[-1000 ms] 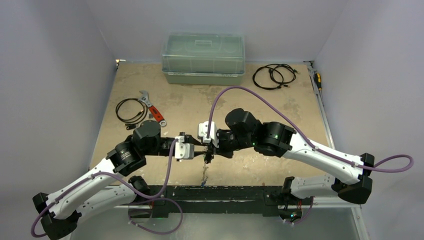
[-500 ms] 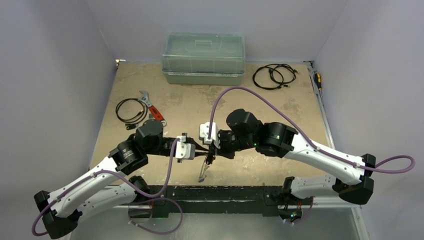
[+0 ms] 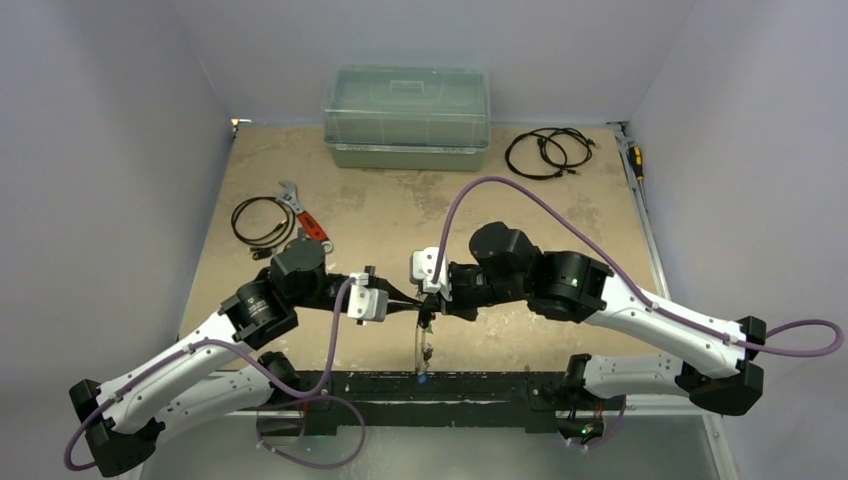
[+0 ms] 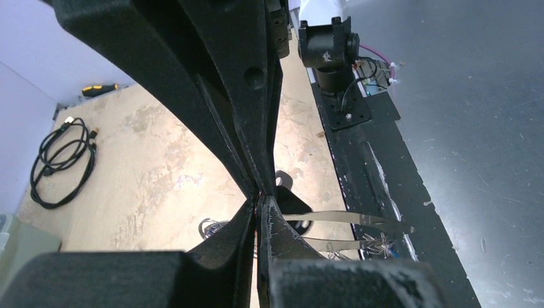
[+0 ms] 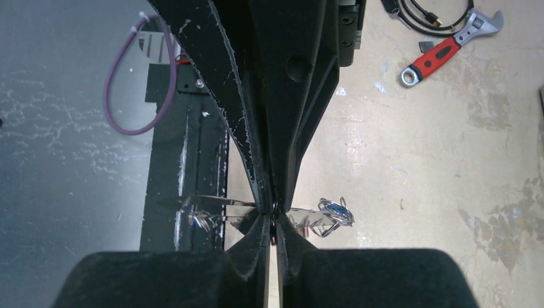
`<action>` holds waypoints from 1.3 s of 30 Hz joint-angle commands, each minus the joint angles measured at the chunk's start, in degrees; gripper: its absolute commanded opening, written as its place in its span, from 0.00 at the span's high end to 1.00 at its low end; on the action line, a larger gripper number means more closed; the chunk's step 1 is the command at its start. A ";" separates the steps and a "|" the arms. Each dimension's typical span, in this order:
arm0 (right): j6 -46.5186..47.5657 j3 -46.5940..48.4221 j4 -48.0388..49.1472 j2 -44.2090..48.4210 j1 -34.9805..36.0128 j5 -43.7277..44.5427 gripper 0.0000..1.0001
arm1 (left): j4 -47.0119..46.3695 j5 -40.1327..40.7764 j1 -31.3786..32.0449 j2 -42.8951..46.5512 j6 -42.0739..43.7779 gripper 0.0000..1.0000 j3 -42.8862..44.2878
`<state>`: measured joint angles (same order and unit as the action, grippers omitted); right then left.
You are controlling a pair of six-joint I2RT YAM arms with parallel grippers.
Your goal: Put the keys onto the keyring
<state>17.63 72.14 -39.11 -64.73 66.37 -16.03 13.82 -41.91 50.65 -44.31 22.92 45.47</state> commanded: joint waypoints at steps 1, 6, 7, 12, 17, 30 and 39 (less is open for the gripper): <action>-0.33 0.56 10.33 4.08 0.34 -1.62 0.86 | -2.38 0.37 -0.27 1.08 -2.15 1.00 -1.82; -0.99 -0.37 11.00 5.74 0.34 -0.52 0.62 | -7.64 -0.18 -2.30 3.64 -5.41 1.00 -3.72; -1.08 -0.64 11.12 6.04 0.34 -0.35 0.59 | -8.61 -0.45 -2.65 4.01 -6.13 1.00 -4.05; -2.43 -4.04 14.42 7.93 0.34 0.48 0.51 | -16.53 -2.34 -4.90 6.27 -10.11 1.00 -6.67; -4.48 -8.14 19.49 10.15 0.34 2.19 0.51 | -23.77 -3.26 -6.72 9.07 -14.23 1.00 -9.77; -8.22 -15.73 35.35 13.48 0.25 -1.96 0.52 | -43.49 -6.36 -8.06 13.36 -26.30 1.00 -15.89; -7.79 -14.66 33.48 13.25 0.25 -2.97 0.62 | -45.37 -7.02 -8.33 14.38 -27.49 1.00 -16.39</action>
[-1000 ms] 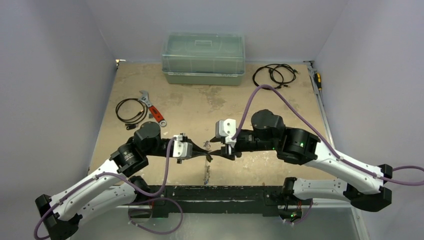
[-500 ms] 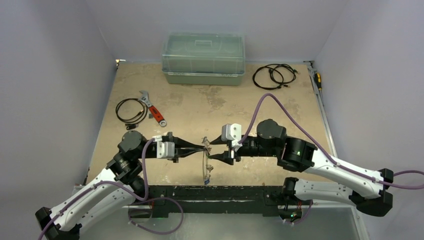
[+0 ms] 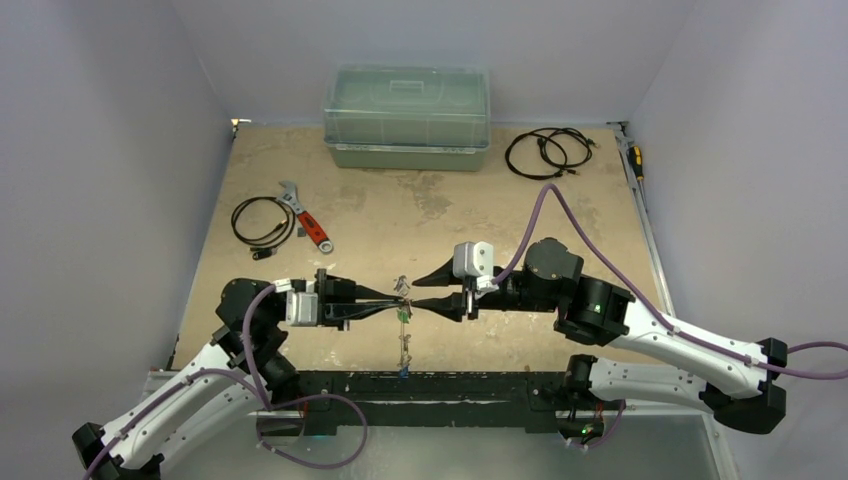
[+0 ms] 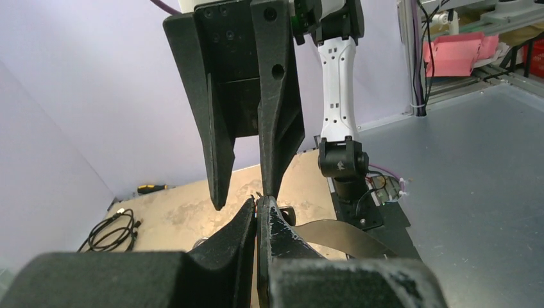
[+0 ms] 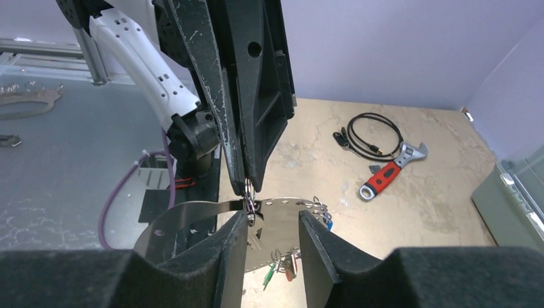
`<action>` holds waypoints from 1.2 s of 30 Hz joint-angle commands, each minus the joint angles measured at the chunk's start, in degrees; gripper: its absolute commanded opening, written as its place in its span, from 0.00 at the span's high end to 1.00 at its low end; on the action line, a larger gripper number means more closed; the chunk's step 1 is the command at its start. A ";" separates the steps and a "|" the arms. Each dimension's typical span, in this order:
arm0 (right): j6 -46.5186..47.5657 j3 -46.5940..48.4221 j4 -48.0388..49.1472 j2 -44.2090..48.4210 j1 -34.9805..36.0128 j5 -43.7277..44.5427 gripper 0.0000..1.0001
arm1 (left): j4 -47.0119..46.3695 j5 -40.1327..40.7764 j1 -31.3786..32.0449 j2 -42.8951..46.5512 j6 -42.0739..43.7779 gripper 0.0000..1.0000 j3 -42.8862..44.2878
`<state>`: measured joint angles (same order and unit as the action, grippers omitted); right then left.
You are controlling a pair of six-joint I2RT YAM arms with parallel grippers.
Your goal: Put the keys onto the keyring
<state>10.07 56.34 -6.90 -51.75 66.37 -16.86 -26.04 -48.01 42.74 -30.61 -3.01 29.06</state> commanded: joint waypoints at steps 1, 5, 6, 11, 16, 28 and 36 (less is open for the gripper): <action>-0.15 1.02 1.02 0.47 0.25 -2.60 0.64 | -5.48 -1.01 -0.43 0.69 -1.63 1.00 -0.05; -0.46 0.75 1.76 0.57 0.25 -4.46 0.69 | -5.82 -1.55 -0.53 0.65 -2.01 1.00 0.00; -0.48 0.93 1.79 0.40 0.25 -4.83 0.69 | -5.66 -1.60 -0.64 0.64 -1.86 1.00 0.00; -0.51 2.07 1.70 -0.63 0.25 -7.12 0.76 | -5.58 -1.79 -0.79 0.73 -1.94 1.00 -0.01; 0.65 3.04 -0.57 -1.61 0.26 -7.99 0.98 | -5.55 -1.57 -0.92 1.27 -1.93 1.00 0.00; -0.76 -0.55 -0.90 1.25 0.25 -5.79 1.00 | -5.43 -0.47 -1.36 2.72 -1.74 1.00 -0.19; -1.01 1.02 -0.12 0.86 0.25 -5.72 0.59 | -5.37 -0.51 -1.39 2.73 -1.88 1.00 -0.20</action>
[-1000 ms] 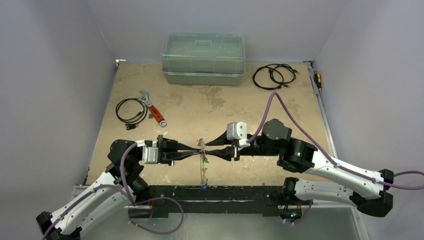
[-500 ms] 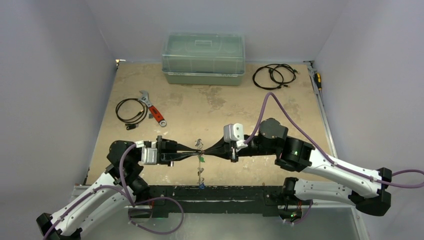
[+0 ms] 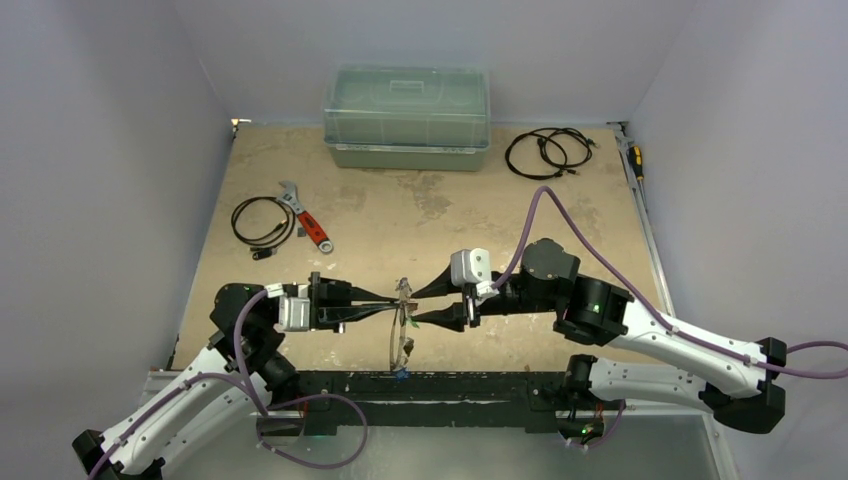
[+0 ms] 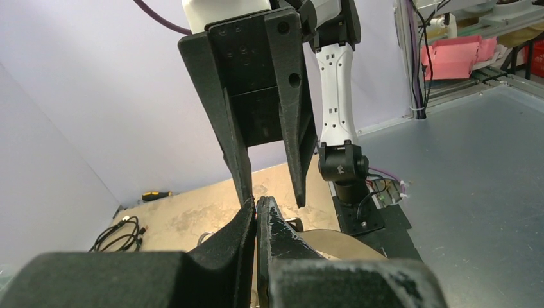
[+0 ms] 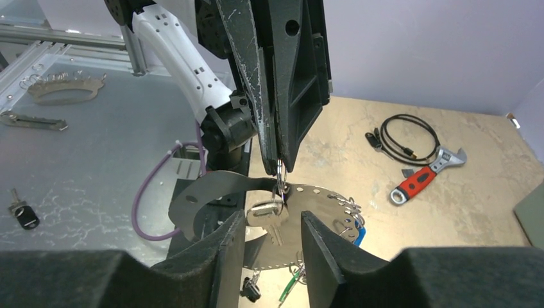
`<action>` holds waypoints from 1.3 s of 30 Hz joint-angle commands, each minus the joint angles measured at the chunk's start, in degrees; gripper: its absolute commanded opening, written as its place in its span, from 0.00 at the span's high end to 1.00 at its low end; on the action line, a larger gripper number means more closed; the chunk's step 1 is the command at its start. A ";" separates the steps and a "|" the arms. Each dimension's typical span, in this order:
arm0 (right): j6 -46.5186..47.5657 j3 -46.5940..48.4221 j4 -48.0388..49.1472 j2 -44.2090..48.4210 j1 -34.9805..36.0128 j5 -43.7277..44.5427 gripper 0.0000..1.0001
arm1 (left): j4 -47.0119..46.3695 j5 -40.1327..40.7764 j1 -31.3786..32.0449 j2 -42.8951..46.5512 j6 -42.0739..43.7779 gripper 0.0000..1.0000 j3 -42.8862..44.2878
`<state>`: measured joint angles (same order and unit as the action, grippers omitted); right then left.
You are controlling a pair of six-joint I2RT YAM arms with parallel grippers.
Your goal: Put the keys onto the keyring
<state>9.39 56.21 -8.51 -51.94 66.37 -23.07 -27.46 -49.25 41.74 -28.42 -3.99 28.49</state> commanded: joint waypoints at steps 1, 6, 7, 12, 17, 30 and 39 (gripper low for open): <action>-0.33 1.33 1.92 1.01 0.25 0.48 0.58 | -3.96 0.66 -0.34 0.55 -0.95 1.00 0.37; -0.27 1.67 4.51 0.38 0.25 1.16 0.58 | -3.87 0.48 -0.35 0.65 -0.95 1.00 0.35; -0.29 1.63 5.03 0.23 0.25 1.26 0.58 | -3.80 0.43 -0.40 0.65 -1.01 1.00 0.32; -0.25 1.80 6.37 -0.90 0.25 0.70 0.58 | -3.39 0.54 -0.42 0.78 -0.76 1.00 0.31; -0.17 1.59 7.61 -1.88 0.25 0.26 0.61 | -3.30 0.48 -0.37 0.82 -0.78 1.00 0.27; -0.17 1.71 8.34 -3.65 0.25 -1.05 0.76 | -2.77 1.04 -0.38 0.91 -0.41 1.00 0.39; -0.16 1.71 8.27 -4.79 0.25 -1.45 0.90 | -2.39 1.63 -0.43 1.00 -0.02 1.00 0.43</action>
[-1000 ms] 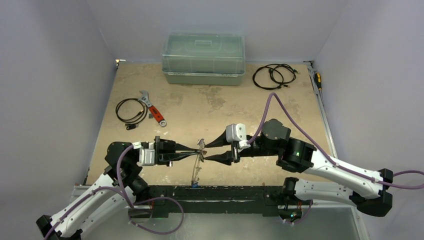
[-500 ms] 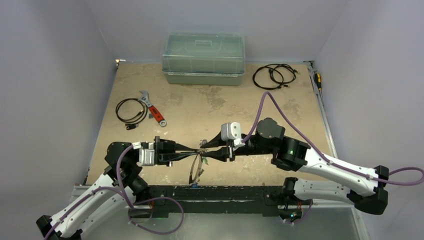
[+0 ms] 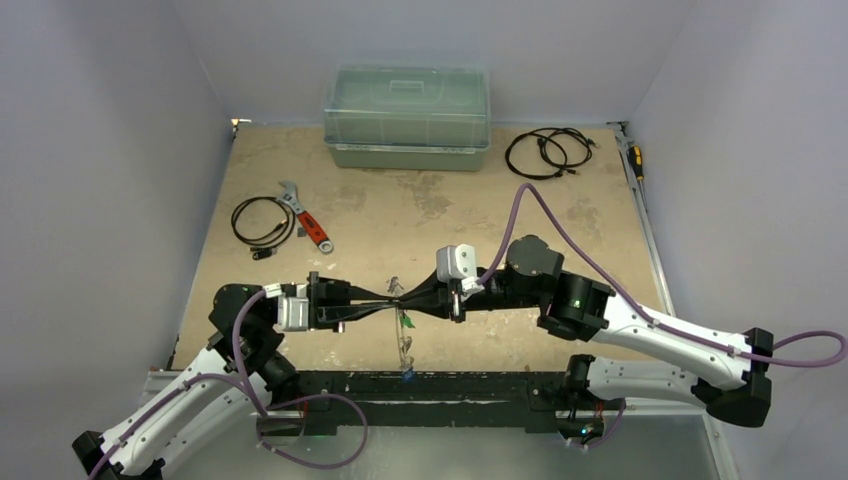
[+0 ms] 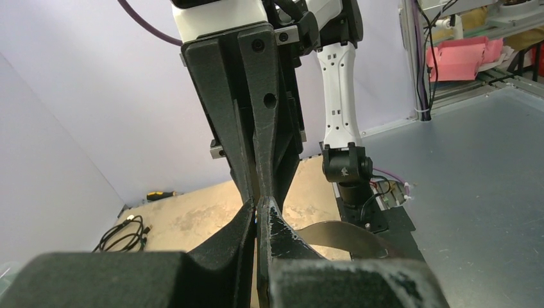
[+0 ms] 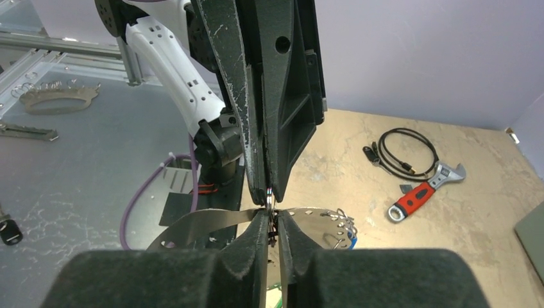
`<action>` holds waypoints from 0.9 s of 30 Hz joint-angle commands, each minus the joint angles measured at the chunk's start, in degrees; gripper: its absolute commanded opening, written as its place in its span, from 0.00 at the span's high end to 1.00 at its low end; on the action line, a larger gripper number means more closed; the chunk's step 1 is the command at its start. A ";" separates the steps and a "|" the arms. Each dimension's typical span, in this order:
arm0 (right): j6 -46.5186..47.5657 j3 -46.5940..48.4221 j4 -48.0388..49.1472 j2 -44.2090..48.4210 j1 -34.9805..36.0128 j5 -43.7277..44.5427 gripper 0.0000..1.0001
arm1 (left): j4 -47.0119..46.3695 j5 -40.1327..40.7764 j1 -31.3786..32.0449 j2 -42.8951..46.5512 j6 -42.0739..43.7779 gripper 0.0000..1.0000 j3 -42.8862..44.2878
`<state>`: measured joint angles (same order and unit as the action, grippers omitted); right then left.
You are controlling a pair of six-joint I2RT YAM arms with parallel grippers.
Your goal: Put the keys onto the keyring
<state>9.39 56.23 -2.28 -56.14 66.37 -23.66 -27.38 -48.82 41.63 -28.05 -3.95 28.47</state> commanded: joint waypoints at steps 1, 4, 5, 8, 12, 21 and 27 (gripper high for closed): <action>-0.16 1.69 2.09 -0.72 0.24 -0.86 0.94 | -2.08 1.33 -0.31 0.63 0.29 1.00 0.54; -0.16 1.78 2.10 -0.86 0.25 -0.71 1.00 | -0.73 1.44 -0.24 0.71 1.22 1.00 0.88; -0.20 1.79 2.06 -0.84 0.25 -0.69 1.00 | -0.25 1.52 -0.36 0.78 1.44 1.00 1.02; 0.03 2.59 1.02 -0.56 0.25 0.13 1.00 | 2.30 1.99 -0.29 1.02 3.20 1.00 1.58; 2.54 6.81 -6.18 -1.25 0.25 2.34 1.00 | 6.97 3.08 -0.34 1.48 6.74 0.77 2.95; 9.07 19.28 -26.56 -6.30 0.25 8.39 1.00 | 17.83 8.33 -0.24 4.85 14.23 0.52 5.20; 10.46 26.64 -38.54 -12.14 0.25 9.66 1.00 | 21.18 13.89 -0.31 2.33 16.17 0.48 5.55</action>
<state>17.56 76.86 -31.35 -65.36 66.37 -16.99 -9.93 -40.64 41.58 -23.62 9.41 31.79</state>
